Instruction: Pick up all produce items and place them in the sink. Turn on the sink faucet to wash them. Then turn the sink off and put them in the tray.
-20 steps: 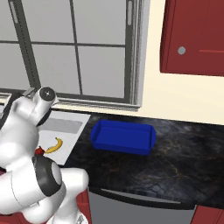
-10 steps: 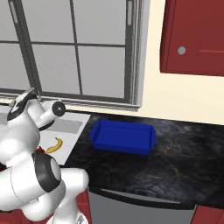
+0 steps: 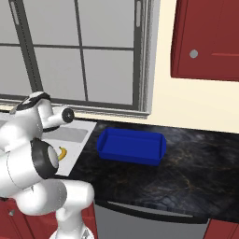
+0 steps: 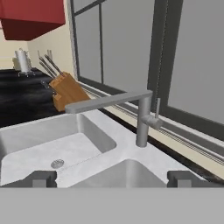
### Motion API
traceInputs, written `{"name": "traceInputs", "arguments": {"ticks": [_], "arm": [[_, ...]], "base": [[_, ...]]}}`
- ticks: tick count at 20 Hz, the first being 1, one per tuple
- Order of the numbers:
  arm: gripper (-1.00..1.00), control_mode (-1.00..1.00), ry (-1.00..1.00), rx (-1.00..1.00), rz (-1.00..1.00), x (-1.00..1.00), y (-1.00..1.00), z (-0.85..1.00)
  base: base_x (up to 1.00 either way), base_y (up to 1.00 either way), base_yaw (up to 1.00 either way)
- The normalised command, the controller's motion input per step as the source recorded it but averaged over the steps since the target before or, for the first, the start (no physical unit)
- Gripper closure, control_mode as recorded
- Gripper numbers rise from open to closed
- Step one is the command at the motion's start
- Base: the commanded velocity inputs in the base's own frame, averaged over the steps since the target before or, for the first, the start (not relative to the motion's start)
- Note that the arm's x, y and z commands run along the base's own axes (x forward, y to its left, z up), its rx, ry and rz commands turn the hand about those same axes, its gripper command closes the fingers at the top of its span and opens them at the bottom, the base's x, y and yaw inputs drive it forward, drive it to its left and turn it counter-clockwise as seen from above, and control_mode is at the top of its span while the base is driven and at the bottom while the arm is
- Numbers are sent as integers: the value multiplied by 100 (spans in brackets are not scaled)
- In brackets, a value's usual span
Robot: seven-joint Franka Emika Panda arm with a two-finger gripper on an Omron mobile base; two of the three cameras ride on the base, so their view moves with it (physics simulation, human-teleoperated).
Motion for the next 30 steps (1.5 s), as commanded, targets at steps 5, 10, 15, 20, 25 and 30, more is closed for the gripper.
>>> {"name": "traceInputs", "arguments": {"ticks": [5, 10, 15, 20, 25, 30], "arm": [[-100, -100, -1, 5, 4, 30, 31, 0], [-100, -100, -2, 4, 3, 28, 35, 0], [-100, -100, -4, 4, 6, 25, 28, -1], [-100, -100, -5, 5, 6, 29, 27, -1], [-100, -100, -2, 3, 6, 30, 30, -7], [-100, -100, -1, 3, 5, 31, 28, -5]], "base": [[0, 0, 0], [0, 0, 0], [0, 0, 0], [0, 0, 0], [0, 0, 0], [0, 0, 0]]}}
